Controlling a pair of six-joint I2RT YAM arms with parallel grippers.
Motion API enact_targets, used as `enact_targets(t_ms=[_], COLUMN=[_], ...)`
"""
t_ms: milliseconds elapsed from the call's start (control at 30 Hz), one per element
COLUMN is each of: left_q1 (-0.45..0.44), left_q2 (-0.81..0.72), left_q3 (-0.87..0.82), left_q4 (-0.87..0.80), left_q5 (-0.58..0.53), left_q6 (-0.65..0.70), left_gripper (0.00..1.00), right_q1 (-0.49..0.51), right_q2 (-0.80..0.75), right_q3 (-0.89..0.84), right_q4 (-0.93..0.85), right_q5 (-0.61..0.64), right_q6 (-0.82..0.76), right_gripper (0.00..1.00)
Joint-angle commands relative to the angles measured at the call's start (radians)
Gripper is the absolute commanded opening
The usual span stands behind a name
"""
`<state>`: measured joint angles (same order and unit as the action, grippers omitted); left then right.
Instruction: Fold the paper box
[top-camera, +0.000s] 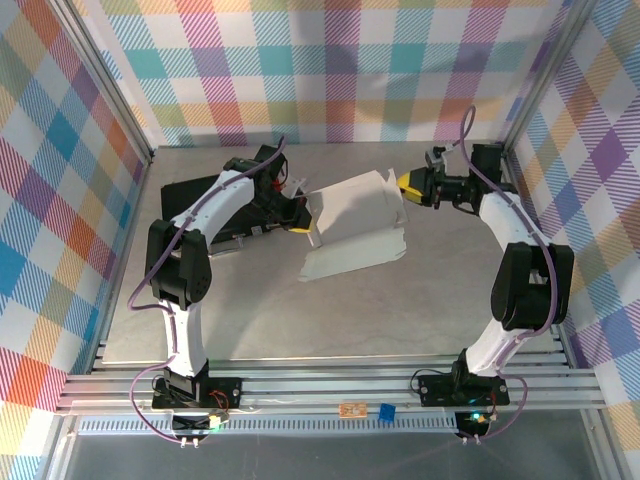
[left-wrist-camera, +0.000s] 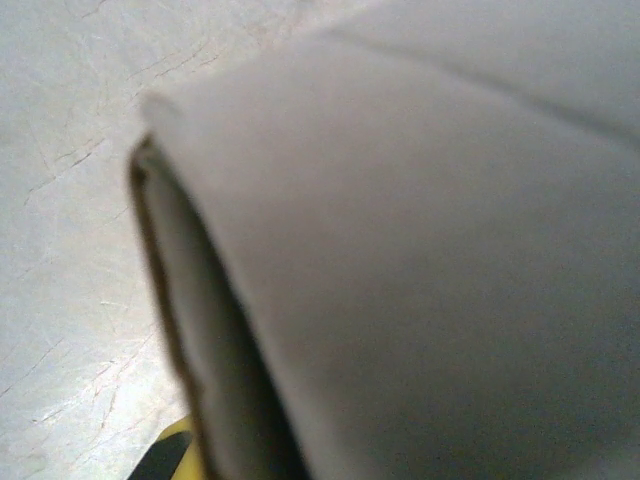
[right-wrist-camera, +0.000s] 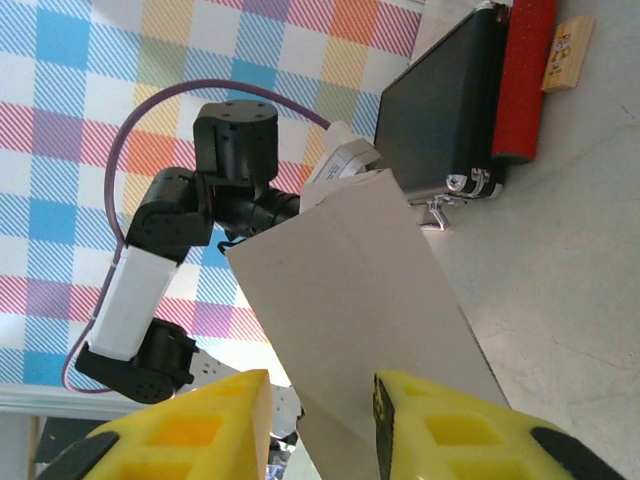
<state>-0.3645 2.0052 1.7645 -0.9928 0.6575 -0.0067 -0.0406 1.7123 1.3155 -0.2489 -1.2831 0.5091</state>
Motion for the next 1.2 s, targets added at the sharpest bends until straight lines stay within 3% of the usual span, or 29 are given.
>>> enact_targets(t_ms=[0, 133, 367, 533, 933, 1167], left_q1=[0.004, 0.004, 0.004, 0.004, 0.001, -0.001], left_q2=[-0.007, -0.015, -0.028, -0.038, -0.058, -0.070], left_q3=[0.037, 0.037, 0.038, 0.036, 0.029, 0.025], left_q4=[-0.025, -0.030, -0.032, -0.033, -0.034, -0.029], left_q5=[0.017, 0.016, 0.014, 0.014, 0.002, -0.002], left_q6=[0.008, 0.011, 0.013, 0.016, 0.025, 0.025], left_gripper=[0.00, 0.00, 0.00, 0.00, 0.00, 0.00], right_q1=[0.014, 0.038, 0.067, 0.098, 0.169, 0.178], right_q2=[-0.014, -0.015, -0.012, -0.024, -0.048, -0.017], right_q3=[0.045, 0.103, 0.140, 0.144, 0.167, 0.190], right_q4=[-0.164, -0.316, -0.398, -0.443, -0.434, -0.436], right_q5=[0.039, 0.152, 0.243, 0.344, 0.659, 0.673], right_q6=[-0.165, -0.304, -0.391, -0.456, -0.529, -0.539], right_gripper=[0.36, 0.38, 0.32, 0.43, 0.51, 0.50])
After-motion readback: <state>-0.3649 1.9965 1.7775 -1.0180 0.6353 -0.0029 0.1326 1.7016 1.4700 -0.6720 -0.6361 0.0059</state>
